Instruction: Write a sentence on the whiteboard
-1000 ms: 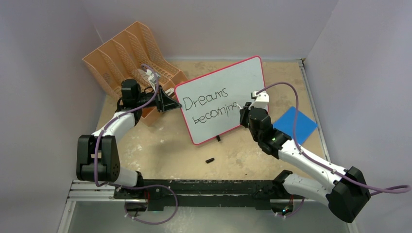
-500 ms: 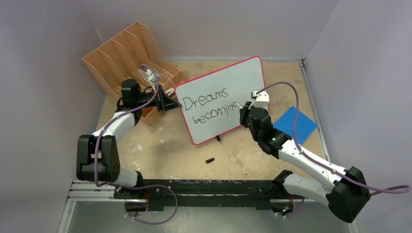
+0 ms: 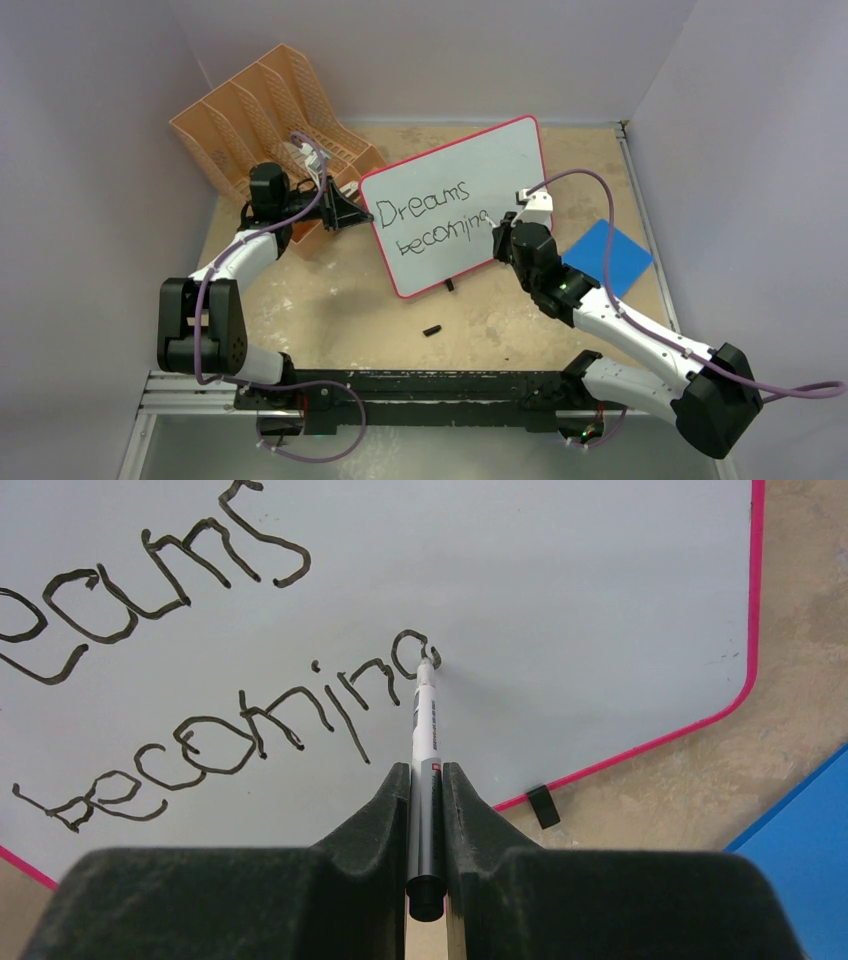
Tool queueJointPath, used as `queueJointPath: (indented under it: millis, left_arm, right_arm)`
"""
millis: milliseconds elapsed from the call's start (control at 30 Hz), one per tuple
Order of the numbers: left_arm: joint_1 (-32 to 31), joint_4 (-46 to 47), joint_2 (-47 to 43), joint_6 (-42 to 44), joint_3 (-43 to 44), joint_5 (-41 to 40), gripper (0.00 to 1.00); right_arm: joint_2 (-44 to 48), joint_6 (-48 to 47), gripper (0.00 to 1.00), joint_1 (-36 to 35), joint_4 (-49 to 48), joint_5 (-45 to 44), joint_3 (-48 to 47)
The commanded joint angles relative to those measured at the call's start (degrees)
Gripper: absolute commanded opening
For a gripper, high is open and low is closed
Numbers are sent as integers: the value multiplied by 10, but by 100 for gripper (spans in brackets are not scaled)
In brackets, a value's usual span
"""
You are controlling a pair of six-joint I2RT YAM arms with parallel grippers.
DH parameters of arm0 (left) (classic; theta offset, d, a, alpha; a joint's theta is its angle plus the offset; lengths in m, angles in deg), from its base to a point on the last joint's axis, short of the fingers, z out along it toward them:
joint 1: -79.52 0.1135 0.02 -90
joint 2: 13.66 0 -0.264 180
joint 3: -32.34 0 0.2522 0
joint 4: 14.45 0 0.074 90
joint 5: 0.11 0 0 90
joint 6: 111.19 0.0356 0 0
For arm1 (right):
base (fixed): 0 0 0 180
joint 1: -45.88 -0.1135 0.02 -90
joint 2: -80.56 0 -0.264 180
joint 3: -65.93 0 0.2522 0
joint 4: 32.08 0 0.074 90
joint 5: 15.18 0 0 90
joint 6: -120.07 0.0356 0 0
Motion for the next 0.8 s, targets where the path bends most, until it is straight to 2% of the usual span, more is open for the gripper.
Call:
queueJointPath:
  millis: [0, 767]
  left_arm:
    - [4, 18, -2, 18, 17, 0, 0]
    - [4, 18, -2, 19, 17, 0, 0]
  right_arm:
    - [5, 12, 0, 4, 5, -8, -9]
    - [9, 3, 0, 6, -15, -4, -17]
